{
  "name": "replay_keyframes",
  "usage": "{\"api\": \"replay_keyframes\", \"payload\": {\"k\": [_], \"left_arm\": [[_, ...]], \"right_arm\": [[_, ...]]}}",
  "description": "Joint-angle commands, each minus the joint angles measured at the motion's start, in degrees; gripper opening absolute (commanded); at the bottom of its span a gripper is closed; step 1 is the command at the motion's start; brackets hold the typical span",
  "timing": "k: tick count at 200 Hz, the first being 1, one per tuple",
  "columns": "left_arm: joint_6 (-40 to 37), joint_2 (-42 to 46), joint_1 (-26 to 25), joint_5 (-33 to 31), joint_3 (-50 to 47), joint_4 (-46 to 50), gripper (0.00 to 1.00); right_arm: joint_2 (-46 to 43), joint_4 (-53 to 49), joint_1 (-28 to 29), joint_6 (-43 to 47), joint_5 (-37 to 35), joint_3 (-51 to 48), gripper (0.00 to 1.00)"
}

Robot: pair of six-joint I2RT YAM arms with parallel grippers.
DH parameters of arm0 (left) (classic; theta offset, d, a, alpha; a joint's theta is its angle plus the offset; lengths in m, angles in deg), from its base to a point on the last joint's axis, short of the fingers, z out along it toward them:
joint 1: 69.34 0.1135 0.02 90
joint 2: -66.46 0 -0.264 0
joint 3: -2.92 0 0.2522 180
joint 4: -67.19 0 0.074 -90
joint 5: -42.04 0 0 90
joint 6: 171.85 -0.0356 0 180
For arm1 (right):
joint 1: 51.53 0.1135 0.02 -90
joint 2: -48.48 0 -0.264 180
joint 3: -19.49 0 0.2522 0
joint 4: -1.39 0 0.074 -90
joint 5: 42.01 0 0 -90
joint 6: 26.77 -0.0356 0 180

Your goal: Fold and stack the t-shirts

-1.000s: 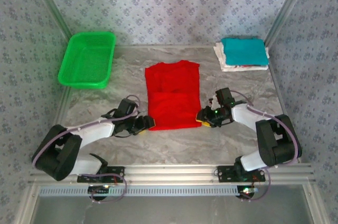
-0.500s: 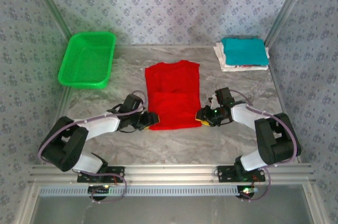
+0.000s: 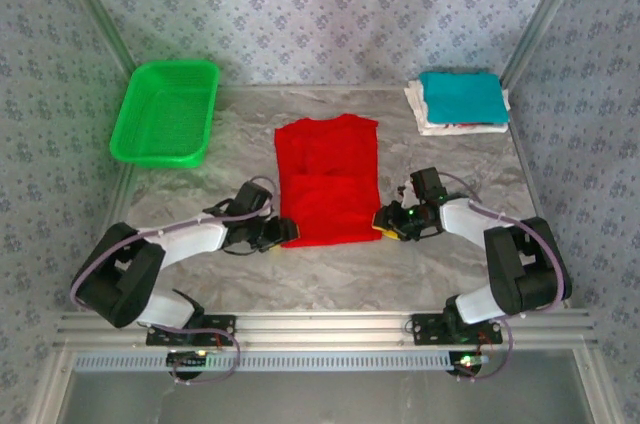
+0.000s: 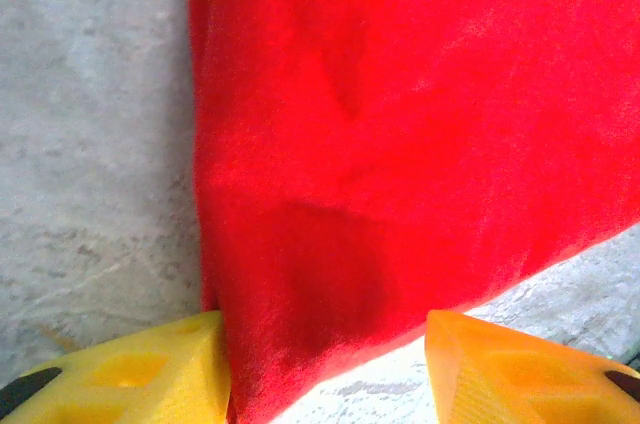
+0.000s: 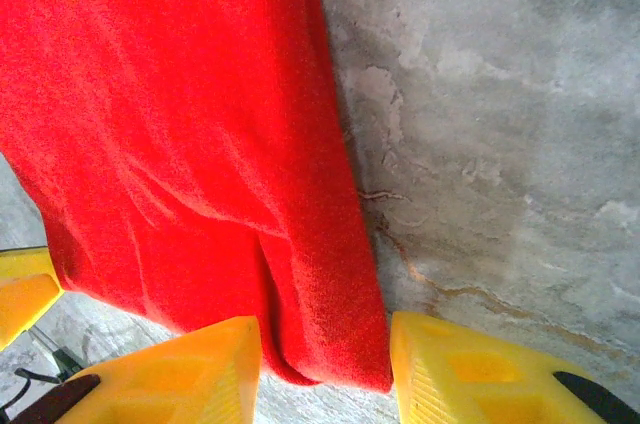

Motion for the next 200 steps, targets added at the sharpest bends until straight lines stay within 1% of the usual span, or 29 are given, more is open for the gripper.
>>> {"api": "replay_keyframes", "payload": {"k": [1, 29, 54, 70, 86, 90, 105, 124, 137, 140, 168, 200], "left_arm": [[-1.1, 0.9, -0.4, -1.3, 0.1, 3.4, 0.54], [0.0, -2.3, -0.8, 0.3, 0.4, -0.9, 0.51], [-0.2, -5.5, -1.6, 0.5, 1.6, -2.7, 0.44], [-0.3, -6.5, -1.7, 0.7, 2.1, -3.5, 0.37], [-0.4, -6.4, -1.8, 0.1, 2.3, -3.5, 0.26], [-0.4, -6.4, -1.7, -0.1, 2.4, -3.2, 0.23], [-1.1, -5.5, -1.7, -1.3, 2.8, -1.2, 0.09], [-1.6, -3.8, -1.5, -2.9, 3.0, 1.3, 0.0], [-1.6, -2.4, -1.0, -3.9, 2.4, 2.0, 0.0], [-1.6, -2.1, -0.9, -4.0, 2.2, 2.0, 0.0], [-1.8, 0.8, 0.2, -4.3, 1.9, 3.1, 0.0], [-3.0, 3.1, 0.1, -4.1, 3.5, 6.6, 0.0]], "right_arm": [[-0.2, -0.4, -0.2, -0.2, 0.0, -0.1, 0.41], [1.6, 0.5, 0.9, -0.3, 0.5, 0.1, 0.41], [3.0, 2.3, 2.1, -0.5, 0.5, -0.2, 0.41], [4.1, 3.4, 3.1, -2.2, 0.8, 0.1, 0.41], [4.7, 4.2, 4.2, -2.9, 0.4, 0.8, 0.41], [4.8, 4.4, 4.3, -3.1, 0.3, 1.0, 0.4], [4.6, 4.9, 5.0, -3.8, -0.6, 1.3, 0.29], [4.3, 4.5, 5.0, -3.8, -1.4, 1.9, 0.15], [3.9, 4.2, 4.8, -3.7, -1.6, 2.0, 0.02], [3.7, 4.1, 4.8, -3.7, -1.6, 2.1, 0.0], [0.5, 2.1, 4.8, -3.7, -1.9, 3.3, 0.0], [-4.6, -0.2, 5.0, -3.9, -3.2, 3.1, 0.0]]}}
